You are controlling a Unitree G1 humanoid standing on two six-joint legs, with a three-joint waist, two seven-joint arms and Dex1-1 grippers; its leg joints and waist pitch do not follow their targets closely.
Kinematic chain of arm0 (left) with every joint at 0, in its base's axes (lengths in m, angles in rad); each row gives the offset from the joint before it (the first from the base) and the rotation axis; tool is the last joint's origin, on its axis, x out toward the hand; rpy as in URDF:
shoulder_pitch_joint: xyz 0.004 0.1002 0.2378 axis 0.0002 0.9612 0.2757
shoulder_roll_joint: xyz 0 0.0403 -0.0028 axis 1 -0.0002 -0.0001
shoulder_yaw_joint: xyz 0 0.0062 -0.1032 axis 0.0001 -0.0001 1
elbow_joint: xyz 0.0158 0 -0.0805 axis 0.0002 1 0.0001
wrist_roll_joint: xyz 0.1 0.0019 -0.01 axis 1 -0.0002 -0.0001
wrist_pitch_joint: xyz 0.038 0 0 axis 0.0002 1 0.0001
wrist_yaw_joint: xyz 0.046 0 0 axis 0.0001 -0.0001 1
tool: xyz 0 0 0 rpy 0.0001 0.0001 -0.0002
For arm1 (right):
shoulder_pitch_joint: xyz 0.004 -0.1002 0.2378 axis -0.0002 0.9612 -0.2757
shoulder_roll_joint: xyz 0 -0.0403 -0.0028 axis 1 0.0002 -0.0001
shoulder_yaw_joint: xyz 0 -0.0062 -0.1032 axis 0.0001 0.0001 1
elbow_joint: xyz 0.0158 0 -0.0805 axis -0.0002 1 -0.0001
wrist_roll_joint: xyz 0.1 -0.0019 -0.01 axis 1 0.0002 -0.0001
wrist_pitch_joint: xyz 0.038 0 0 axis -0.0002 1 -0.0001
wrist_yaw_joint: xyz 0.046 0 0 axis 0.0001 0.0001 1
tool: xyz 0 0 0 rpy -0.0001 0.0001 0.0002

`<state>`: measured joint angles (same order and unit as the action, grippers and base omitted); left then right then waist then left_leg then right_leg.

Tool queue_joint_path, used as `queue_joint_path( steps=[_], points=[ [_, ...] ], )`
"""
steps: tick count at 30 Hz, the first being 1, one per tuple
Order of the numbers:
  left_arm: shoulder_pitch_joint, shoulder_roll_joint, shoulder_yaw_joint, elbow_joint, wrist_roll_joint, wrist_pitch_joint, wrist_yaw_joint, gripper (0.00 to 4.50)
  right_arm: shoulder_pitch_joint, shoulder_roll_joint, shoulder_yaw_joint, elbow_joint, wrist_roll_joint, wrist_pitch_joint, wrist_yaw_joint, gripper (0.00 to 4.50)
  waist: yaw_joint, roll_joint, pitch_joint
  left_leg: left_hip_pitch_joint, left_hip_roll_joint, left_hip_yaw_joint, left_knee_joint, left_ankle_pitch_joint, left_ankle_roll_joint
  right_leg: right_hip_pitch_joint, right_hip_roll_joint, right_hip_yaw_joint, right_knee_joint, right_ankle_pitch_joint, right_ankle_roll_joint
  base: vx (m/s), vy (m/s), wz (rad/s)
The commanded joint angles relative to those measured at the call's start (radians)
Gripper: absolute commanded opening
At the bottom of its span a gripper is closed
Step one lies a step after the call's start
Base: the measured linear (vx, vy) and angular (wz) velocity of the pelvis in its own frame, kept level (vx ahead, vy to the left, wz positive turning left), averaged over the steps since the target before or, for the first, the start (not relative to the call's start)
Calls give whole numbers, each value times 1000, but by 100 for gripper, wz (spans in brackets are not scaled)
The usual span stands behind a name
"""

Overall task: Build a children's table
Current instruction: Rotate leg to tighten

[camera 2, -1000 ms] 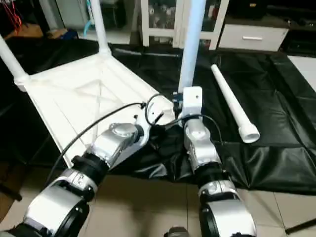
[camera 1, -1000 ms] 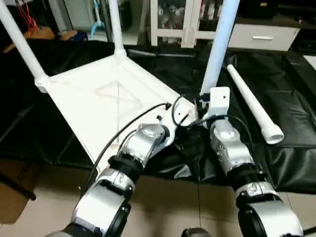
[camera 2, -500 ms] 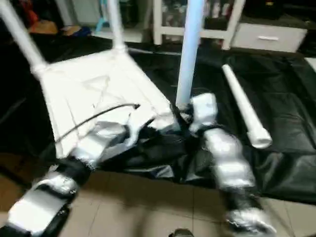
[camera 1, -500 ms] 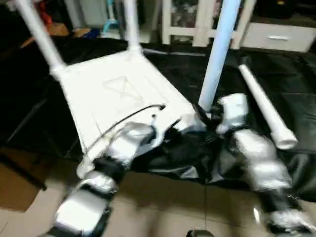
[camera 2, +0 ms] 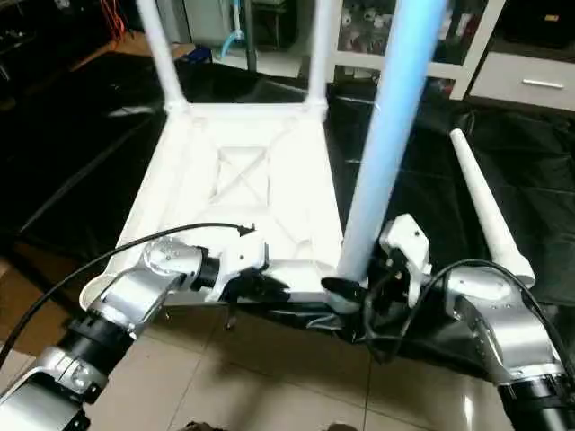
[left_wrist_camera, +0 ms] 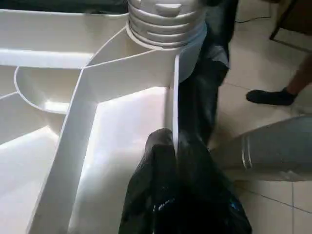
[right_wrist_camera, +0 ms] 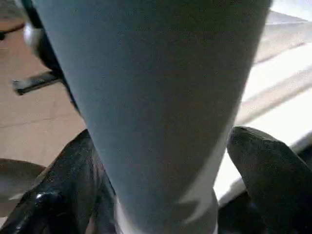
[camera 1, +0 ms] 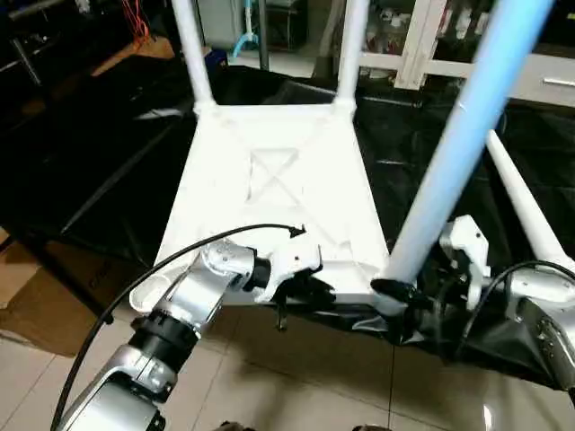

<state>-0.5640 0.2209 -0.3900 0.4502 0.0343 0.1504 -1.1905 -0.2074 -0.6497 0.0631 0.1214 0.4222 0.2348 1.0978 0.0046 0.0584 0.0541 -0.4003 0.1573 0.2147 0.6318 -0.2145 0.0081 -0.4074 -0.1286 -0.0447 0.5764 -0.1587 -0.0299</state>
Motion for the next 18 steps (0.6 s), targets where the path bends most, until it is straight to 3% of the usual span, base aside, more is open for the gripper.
queue_joint_path(
  steps=[1, 3, 6, 11, 15, 16, 18],
  points=[
    [-7, -18, 11, -63, -75, -16, -29, 0, -4, -9, -31, -6, 27, -3, 27, 391, -2, -31, -63, 31, 75, -37, -102, -200, 108, 35, -29, 22, -56, -235, -191, 0, 0, 0],
    [-3, -13, 13, -77, -67, 0, -27, 0, -20, -6, -61, 4, 71, 22, 58, 384, -2, -31, -64, 31, 74, -37, -101, -191, 115, 36, -29, 23, -55, -227, -190, 0, 0, 0],
    [-1, -12, 11, -81, -66, 6, -29, 0, -22, -13, -61, 16, 72, 23, 73, 341, -2, -30, -65, 31, 73, -36, -99, -164, 120, 35, -27, 22, -53, -213, -191, 0, 0, 0],
    [0, -10, 12, -83, -66, 10, -32, 0, -18, -26, -67, 30, 74, 28, 100, 306, 0, -28, -67, 29, 71, -34, -95, -143, 133, 36, -27, 22, -51, -189, -200, 0, 0, 0],
    [1, -7, 11, -85, -65, 15, -37, 0, -11, -35, -66, 31, 69, 39, 123, 287, 0, -28, -67, 29, 72, -34, -95, -152, 133, 37, -26, 21, -52, -195, -201, 0, 0, 0],
    [1, -7, 10, -86, -64, 15, -37, 0, -12, -33, -64, 37, 61, 34, 119, 262, 0, -29, -68, 29, 72, -34, -95, -151, 132, 37, -27, 21, -52, -195, -201, 0, 0, 0],
    [2, -8, 9, -84, -59, 18, -28, 0, -22, -11, -65, 63, 27, 11, 67, 254, 0, -28, -69, 30, 71, -34, -95, -153, 129, 37, -27, 21, -52, -197, -202, 0, 0, 0]
  ],
)
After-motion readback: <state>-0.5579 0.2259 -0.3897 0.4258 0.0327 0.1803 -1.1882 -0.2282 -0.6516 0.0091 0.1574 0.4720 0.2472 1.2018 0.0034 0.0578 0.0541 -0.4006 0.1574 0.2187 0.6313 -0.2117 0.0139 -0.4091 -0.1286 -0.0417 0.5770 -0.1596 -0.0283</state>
